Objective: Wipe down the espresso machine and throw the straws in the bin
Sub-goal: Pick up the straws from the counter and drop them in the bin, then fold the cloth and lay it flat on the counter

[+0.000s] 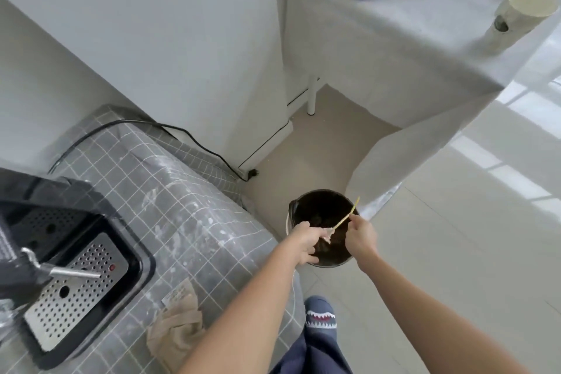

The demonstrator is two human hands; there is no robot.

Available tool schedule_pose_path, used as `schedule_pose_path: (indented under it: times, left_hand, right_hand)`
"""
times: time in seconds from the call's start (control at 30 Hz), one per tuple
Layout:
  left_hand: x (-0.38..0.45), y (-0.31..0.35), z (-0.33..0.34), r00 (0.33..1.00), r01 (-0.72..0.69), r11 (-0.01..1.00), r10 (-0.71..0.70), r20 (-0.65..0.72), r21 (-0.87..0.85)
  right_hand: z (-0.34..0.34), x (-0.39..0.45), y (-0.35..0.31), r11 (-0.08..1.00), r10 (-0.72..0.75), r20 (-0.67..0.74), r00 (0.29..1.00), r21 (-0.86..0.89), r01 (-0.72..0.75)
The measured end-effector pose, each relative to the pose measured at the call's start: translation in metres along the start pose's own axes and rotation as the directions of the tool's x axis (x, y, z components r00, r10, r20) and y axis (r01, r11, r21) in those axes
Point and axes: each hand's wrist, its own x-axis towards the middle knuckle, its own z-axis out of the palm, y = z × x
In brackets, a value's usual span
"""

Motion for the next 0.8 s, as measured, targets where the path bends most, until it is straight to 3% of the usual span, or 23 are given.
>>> schedule_pose_path:
  times: [0.23,0.4,0.47,0.57,0.67,0.7,0.73,0.8]
  left_hand:
    - [-0.042,-0.007,-0.013,0.977,-0.172,0.981,0.159,-0.141,-0.088]
    - [-0.110,-0.030,-0.023,0.899,-0.395,0.919,0.388,-0.205,0.005]
    - [-0.140,-0.051,-0.032,0.822,-0.503,0.862,0.500,-0.273,0.063]
    - [-0.180,-0.094,-0.056,0.623,-0.638,0.742,0.654,-0.429,0.205]
    - [-0.196,-0.140,-0.090,0.388,-0.555,0.750,0.615,-0.686,0.359]
    - [-0.197,-0.154,-0.102,0.344,-0.519,0.783,0.560,-0.754,0.345]
    - [-0.198,-0.166,-0.112,0.349,-0.469,0.828,0.494,-0.796,0.308]
    - [-0.195,-0.183,-0.124,0.487,-0.367,0.909,0.368,-0.792,0.196]
  right_hand:
    - [-0.003,-0.026,0.008,1.000,-0.002,0.068,0.998,0.004,0.001]
    - [-0.016,-0.065,-0.005,0.995,-0.096,0.079,0.992,0.005,0.096]
    - [-0.017,-0.087,-0.013,0.984,-0.171,0.093,0.981,-0.040,0.175]
    - [-0.005,-0.124,-0.026,0.929,-0.350,0.152,0.924,-0.075,0.364]
    - [0.013,-0.171,-0.041,0.815,-0.521,0.264,0.812,-0.128,0.565]
    - [0.021,-0.187,-0.044,0.773,-0.555,0.326,0.765,-0.139,0.620]
    - [0.029,-0.203,-0.048,0.721,-0.578,0.391,0.716,-0.166,0.673]
    - [0.052,-0.223,-0.047,0.618,-0.533,0.553,0.641,-0.263,0.741]
